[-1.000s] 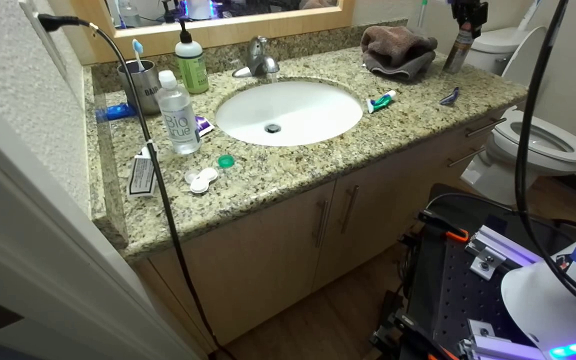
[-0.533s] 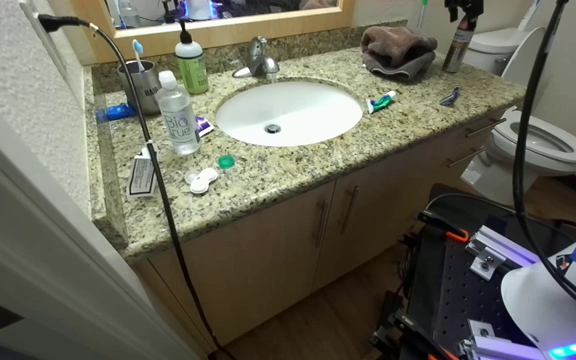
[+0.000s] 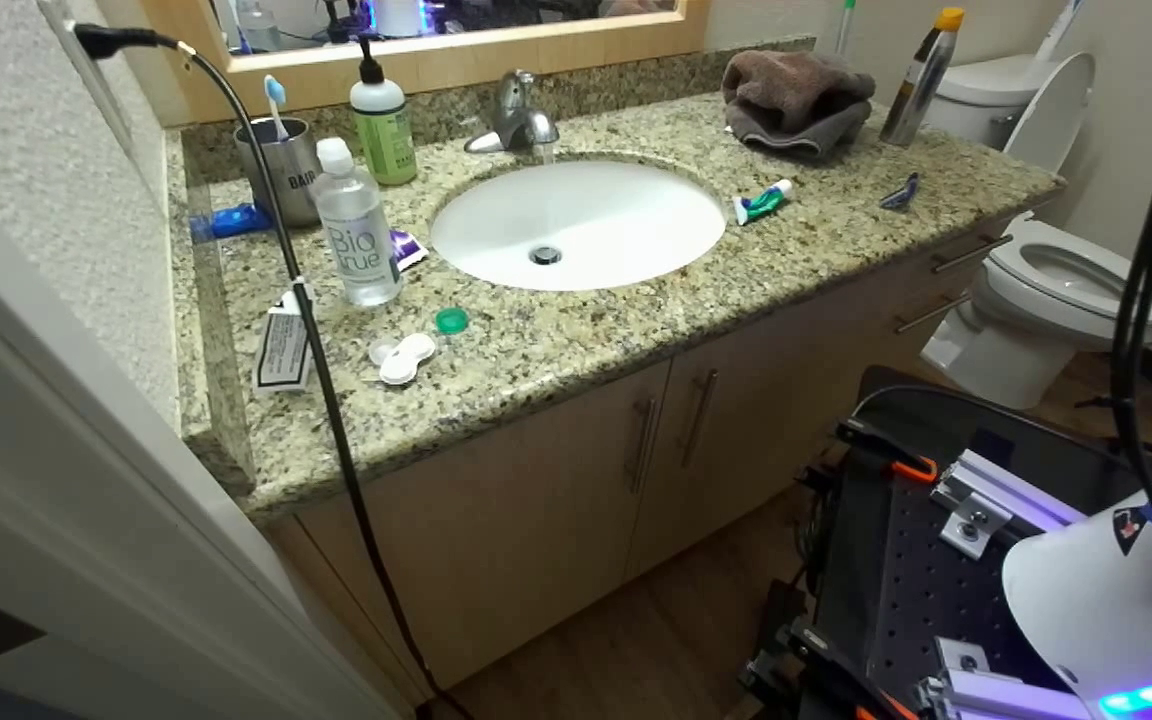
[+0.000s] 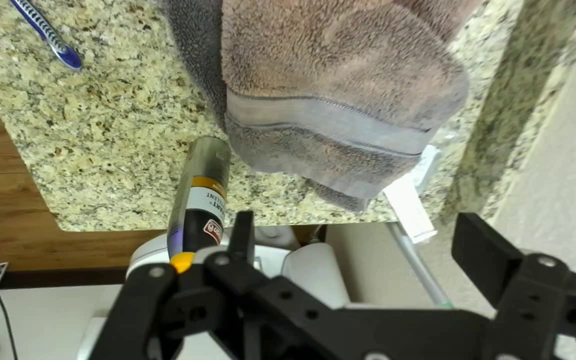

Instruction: Move the silver bottle to the right side of the counter

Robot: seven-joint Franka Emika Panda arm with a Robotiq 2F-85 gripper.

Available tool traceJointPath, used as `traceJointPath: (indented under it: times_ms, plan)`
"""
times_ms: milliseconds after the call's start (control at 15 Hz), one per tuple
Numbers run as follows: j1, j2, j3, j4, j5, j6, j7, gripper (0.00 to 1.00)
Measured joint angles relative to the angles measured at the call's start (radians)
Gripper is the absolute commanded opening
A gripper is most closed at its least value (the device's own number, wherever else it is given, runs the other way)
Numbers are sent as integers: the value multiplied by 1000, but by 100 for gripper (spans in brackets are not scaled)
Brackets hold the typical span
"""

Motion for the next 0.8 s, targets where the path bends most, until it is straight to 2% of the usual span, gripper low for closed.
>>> traceJointPath:
  times_ms: [333,800]
  plan:
    - [80,-238,66,-184,1,1,-161,100]
    - [193,-529,184,-495,32,1,-315,100]
